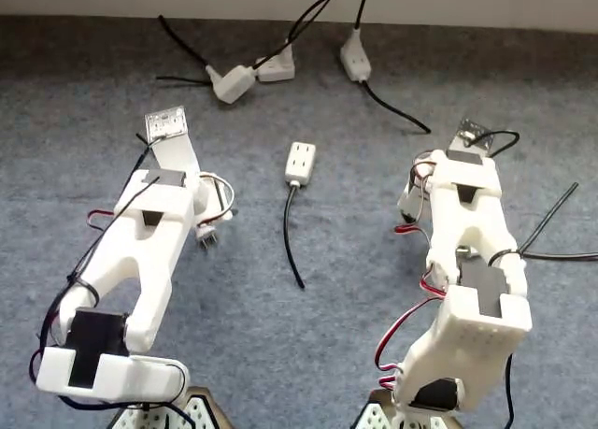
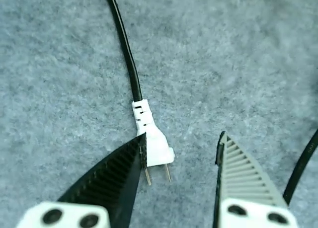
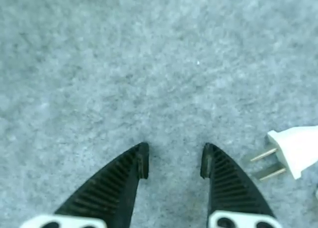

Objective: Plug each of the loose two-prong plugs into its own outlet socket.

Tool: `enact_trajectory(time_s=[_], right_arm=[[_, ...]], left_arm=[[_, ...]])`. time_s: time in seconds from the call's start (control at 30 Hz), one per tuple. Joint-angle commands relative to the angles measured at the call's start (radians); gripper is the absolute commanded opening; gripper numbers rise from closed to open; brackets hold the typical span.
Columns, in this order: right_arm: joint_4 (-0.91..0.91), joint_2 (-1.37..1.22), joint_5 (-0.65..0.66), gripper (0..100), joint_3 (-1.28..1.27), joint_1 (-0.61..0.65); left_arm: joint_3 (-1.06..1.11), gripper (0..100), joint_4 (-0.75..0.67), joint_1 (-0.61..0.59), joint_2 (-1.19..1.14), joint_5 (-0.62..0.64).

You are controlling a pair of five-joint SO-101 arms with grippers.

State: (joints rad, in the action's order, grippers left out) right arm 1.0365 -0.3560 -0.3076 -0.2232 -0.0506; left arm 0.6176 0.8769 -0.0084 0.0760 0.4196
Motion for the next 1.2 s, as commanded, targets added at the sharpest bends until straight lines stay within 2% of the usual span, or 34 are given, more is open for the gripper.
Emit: enact_trajectory(time_s=[0.0,0.33,0.57,0.67,0.8,1.0,1.17], right_arm=[[-0.022,-0.01,-0.008,17.5,0.007,0.008],[-0.022,-0.01,-0.008,17.5,0.007,0.01],[-0.022,-0.01,-0.008,17.5,0.007,0.01],[-0.022,-0.01,-0.008,17.5,0.007,0.01],[-0.022,-0.01,-0.008,17.5,0.007,0.01],[-0.022,-0.01,-0.008,17.5,0.007,0.01],[-0.022,-0.01,-0.008,17.5,0.007,0.01]], left_arm=[[0.025,24,-0.014,0.008,0.005,0.008],[0.051,24,-0.014,-0.079,0.005,0.003],[0.048,24,-0.055,-0.094,0.007,0.005],[0.005,24,-0.052,-0.079,0.016,0.008],[-0.065,24,0.021,-0.027,0.01,0.008],[-0.054,24,0.028,0.012,0.005,0.008],[0.05,24,-0.077,0.012,0.004,0.008]])
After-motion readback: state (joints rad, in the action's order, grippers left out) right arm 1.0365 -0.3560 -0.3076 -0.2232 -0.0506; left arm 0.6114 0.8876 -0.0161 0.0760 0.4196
